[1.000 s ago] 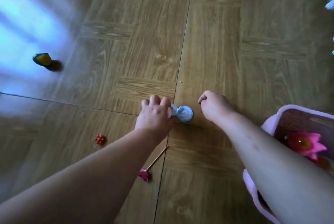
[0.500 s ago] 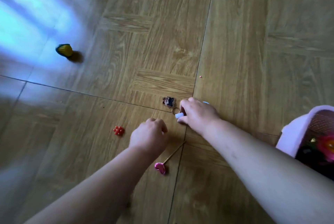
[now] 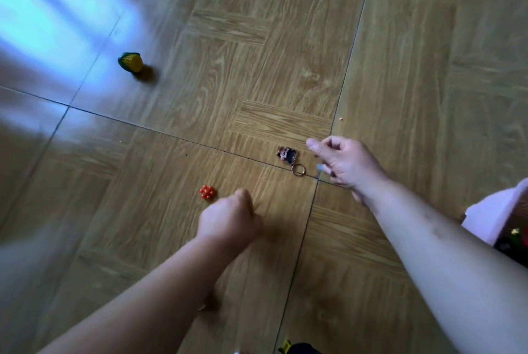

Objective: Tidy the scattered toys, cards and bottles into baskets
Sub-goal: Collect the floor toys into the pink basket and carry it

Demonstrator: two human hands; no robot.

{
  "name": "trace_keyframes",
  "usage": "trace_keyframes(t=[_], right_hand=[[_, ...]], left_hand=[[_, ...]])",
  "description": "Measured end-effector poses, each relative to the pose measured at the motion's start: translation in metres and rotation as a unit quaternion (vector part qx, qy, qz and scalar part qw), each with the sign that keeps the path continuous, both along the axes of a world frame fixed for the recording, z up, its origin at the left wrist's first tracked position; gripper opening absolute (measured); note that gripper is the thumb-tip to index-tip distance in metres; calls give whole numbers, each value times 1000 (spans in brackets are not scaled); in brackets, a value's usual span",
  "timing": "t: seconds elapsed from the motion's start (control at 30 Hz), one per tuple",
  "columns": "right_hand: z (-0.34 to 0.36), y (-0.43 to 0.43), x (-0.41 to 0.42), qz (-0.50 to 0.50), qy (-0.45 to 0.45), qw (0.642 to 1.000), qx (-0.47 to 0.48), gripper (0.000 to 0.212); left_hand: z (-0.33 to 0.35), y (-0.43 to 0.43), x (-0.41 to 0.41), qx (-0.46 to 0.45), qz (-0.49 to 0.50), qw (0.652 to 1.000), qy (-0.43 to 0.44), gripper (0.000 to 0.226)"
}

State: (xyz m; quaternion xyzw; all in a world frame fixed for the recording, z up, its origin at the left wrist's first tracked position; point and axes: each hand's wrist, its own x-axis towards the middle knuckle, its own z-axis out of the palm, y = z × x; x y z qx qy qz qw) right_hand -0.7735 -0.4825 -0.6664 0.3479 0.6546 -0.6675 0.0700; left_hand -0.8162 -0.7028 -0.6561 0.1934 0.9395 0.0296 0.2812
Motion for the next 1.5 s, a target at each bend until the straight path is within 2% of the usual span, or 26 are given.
trace_keyframes(t=[0.03,0.07,0.1,0.13,0.2,0.3,0.4,0.47,0.53,0.57,0.6,0.63,0.7,0.77,0.87,0.93,1.0,1.1,1.2,1.27,1.3,1.37,1.43,1.5], right_hand=[[-5,-6,-6,71,-52,984,156,32],[-10,-14,-11,143,-102,942,285,36],[-14,-22,-15,207,-144,894,371,41],[-19,-29,-18,251,-165,856,420,47],[-26,-40,-24,286,-185,825,451,51],[-25,-40,-27,289,-207,824,441,48],[-21,-40,-15,309,-206,823,430,32],[-16,-42,0,291,-177,858,385,21],[-6,-44,17,210,-137,916,313,24],[3,-43,28,154,-109,939,289,25],[12,-42,36,107,-80,952,274,26],[20,-40,45,65,-49,959,271,26],[38,-33,69,-20,13,963,270,25],[58,-20,99,-106,56,950,288,23],[84,-1,144,-233,70,910,336,18],[98,14,180,-307,34,871,382,14],[103,27,214,-361,-30,849,384,10],[94,43,258,-395,-80,853,331,7],[92,50,282,-384,-112,852,338,11],[91,51,290,-380,-145,839,362,17],[89,51,295,-376,-166,822,395,19],[82,53,304,-341,-241,783,461,27],[69,51,314,-273,-357,757,474,35],[62,47,316,-253,-437,753,422,35]], left_hand=[[4,-9,-7,-1,38,999,12,19],[7,-20,-14,-5,63,998,23,19],[9,-29,-18,-11,73,997,23,23],[10,-37,-20,-18,69,997,14,29],[10,-47,-16,-47,26,999,-12,45],[-2,-55,-1,-101,-64,993,-17,56],[-8,-57,6,-101,-66,992,-21,49],[-10,-56,6,-100,-39,994,-37,40],[-4,-52,6,-74,24,995,-63,30],[0,-45,6,-29,76,992,-92,29],[6,-36,7,39,145,979,-136,28],[13,-25,8,121,221,949,-191,28],[34,8,15,259,323,858,-303,27],[56,48,28,344,330,791,-384,24],[77,103,55,391,256,757,-456,27],[92,141,86,373,199,765,-487,28],[101,173,118,344,155,776,-505,26],[101,204,156,294,114,798,-513,25],[100,213,174,270,49,817,-507,42],[101,211,176,280,13,844,-457,36],[99,208,175,287,-15,869,-403,31],[93,201,170,264,-134,926,-233,34],[83,192,167,198,-251,939,-127,41],[72,186,166,152,-273,934,-171,42]])
